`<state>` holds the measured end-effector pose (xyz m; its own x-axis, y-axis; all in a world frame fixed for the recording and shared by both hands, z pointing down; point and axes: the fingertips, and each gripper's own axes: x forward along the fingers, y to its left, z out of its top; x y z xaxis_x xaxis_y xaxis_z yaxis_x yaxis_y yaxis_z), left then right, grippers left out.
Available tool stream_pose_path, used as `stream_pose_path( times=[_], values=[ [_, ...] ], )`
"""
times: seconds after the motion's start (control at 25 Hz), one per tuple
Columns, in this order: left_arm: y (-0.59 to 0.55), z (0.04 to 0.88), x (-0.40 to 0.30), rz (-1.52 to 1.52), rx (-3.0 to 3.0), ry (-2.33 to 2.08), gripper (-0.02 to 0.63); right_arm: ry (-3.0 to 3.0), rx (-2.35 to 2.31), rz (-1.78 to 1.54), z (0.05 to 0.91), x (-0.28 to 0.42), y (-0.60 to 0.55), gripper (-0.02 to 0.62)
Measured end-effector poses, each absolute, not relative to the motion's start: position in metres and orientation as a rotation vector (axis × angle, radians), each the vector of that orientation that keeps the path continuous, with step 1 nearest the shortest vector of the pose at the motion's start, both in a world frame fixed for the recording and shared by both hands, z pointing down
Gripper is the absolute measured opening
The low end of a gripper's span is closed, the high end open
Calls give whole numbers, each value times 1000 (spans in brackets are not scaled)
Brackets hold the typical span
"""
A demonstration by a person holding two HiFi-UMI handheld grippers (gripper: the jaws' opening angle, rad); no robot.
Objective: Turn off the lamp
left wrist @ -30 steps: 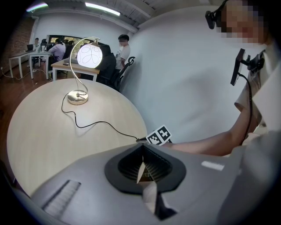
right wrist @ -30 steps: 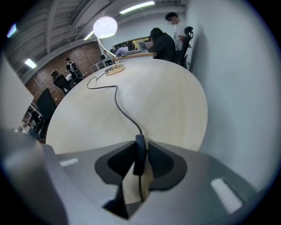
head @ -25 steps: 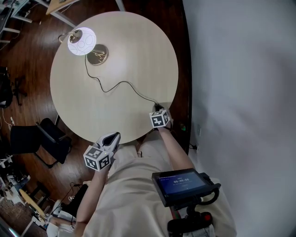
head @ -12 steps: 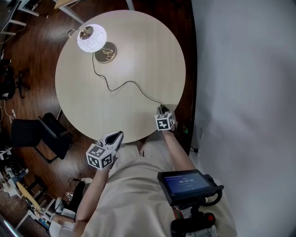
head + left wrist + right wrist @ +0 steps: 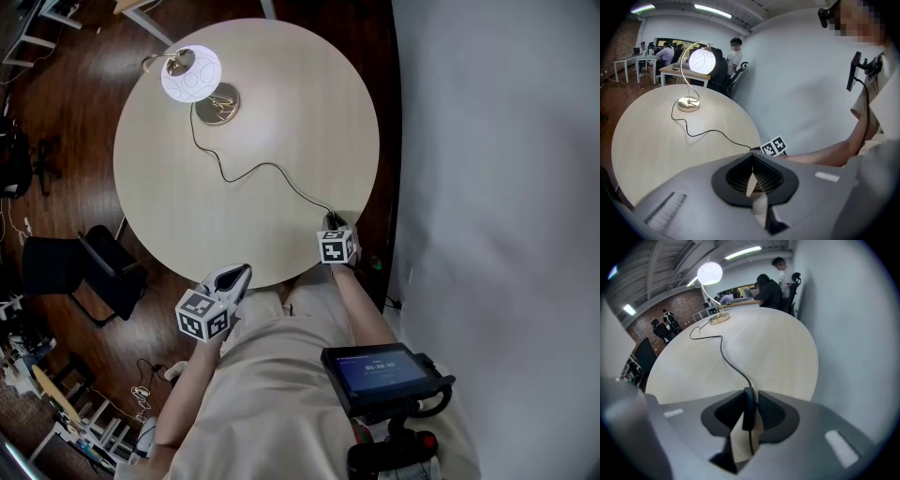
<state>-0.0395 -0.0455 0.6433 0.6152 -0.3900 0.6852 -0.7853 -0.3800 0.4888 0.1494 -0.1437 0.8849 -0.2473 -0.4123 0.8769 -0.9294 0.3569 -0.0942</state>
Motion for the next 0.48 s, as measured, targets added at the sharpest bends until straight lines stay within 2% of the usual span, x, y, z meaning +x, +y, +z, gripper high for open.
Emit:
stream_pose_path(
  times=[0.48],
  values=[
    [-39,643,-37,592,2004,-932,-15,-1817,1176,812,887,148,-143,91]
  ],
)
